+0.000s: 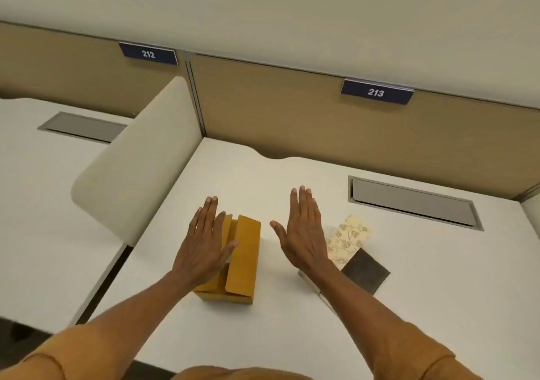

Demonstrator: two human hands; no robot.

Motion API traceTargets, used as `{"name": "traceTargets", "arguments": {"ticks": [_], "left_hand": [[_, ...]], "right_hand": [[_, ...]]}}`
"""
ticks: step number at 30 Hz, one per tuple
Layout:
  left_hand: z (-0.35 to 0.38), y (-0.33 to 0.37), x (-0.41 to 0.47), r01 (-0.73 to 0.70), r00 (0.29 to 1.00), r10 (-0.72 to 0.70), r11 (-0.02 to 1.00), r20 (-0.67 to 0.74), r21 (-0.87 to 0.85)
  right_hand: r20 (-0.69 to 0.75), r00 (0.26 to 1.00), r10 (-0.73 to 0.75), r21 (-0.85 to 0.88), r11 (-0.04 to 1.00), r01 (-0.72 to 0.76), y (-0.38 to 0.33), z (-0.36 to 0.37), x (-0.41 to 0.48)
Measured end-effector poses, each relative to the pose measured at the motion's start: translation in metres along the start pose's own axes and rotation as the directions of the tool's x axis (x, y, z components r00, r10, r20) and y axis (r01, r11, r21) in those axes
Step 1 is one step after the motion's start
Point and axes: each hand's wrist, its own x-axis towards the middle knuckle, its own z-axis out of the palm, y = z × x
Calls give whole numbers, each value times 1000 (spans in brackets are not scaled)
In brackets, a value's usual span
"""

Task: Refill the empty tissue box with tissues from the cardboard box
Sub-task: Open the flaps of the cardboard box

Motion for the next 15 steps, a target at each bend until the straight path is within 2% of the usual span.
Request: {"name": "traceTargets", "arguments": {"ticks": [4, 8, 15], "left_hand": [[14, 5, -33, 160, 984, -155, 985, 83, -60], [23, 14, -60, 308, 945, -286, 940, 157, -144], [30, 29, -83, 469, 878, -412, 841, 243, -270]], "right_hand": [[182, 983, 28, 81, 996, -44, -14, 30, -20], [301, 953, 23, 143, 987, -69, -36, 58, -34], [342, 930, 134, 149, 969, -195, -68, 81, -41]]}}
